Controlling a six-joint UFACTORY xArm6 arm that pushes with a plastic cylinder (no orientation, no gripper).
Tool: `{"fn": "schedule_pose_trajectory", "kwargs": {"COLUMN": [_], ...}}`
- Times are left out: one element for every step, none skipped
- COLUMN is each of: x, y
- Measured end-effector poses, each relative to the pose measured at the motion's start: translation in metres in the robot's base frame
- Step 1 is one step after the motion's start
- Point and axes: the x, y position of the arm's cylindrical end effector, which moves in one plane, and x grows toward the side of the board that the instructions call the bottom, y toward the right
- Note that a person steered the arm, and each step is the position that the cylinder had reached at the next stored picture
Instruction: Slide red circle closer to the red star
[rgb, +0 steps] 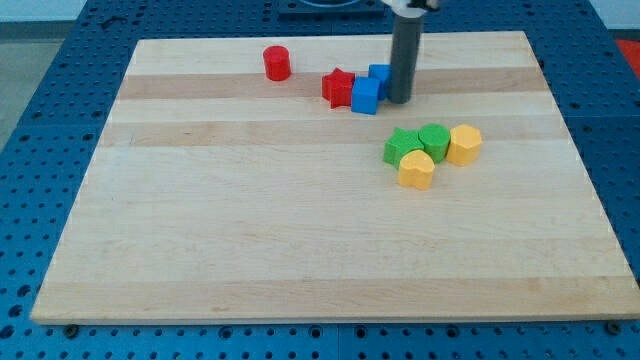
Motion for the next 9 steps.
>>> {"fn": "schedule_pose_trajectory", "kwargs": {"x": [-0.027, -0.077, -0.122, -0.132, -0.133, -0.124, -0.085, -0.091, -0.096], "y": [0.053, 0.065, 0.028, -0.071, -0.169, -0.241, -0.257, -0.228, -0.188]}}
